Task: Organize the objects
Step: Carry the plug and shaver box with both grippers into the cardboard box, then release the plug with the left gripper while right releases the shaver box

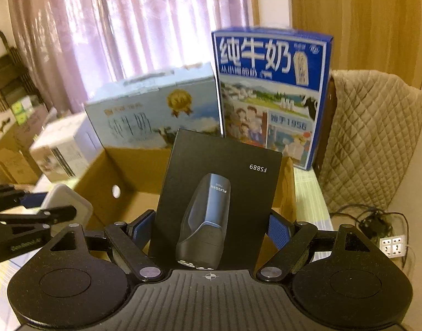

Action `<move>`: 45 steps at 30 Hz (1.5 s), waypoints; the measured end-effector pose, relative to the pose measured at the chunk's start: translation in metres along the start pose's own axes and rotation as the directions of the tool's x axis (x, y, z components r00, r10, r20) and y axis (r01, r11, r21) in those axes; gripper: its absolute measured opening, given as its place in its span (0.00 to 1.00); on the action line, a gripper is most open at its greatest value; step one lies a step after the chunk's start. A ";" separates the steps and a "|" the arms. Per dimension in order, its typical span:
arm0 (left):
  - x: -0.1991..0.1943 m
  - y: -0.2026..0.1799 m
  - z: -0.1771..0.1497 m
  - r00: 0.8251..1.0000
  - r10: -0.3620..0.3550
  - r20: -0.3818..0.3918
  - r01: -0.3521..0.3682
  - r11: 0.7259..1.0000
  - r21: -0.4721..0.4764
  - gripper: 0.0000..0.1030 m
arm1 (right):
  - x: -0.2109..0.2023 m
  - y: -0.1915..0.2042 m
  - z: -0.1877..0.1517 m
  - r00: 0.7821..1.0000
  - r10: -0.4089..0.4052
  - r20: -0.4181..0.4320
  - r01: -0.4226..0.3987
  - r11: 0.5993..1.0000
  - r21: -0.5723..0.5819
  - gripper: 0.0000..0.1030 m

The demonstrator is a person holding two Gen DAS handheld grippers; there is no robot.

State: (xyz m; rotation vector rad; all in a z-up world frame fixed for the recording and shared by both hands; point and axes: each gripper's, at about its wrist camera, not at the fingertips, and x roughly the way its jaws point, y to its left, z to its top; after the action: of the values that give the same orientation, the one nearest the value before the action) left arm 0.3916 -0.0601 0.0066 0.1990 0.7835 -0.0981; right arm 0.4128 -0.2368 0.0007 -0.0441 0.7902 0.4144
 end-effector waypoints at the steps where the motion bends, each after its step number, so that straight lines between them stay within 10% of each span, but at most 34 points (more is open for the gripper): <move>1: 0.004 -0.001 0.000 1.000 -0.002 -0.008 0.002 1.000 0.001 0.29 | 0.006 0.001 -0.001 1.000 -0.010 -0.019 0.010 1.000 -0.006 0.78; 17: 0.067 -0.013 0.000 0.991 -0.035 -0.132 0.041 0.998 0.044 0.29 | 0.100 0.003 -0.013 0.944 -0.114 -0.310 0.072 0.987 -0.143 0.78; 45: 0.106 -0.013 -0.008 0.975 -0.025 -0.219 0.043 0.996 0.080 0.29 | 0.120 0.005 -0.010 0.941 -0.171 -0.292 0.069 0.942 -0.329 0.90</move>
State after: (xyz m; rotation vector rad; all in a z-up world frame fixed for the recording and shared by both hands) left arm 0.4586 -0.0728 -0.0764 0.2802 1.0023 -0.1437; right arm 0.4795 -0.1928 -0.0899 -0.4676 1.0259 0.4179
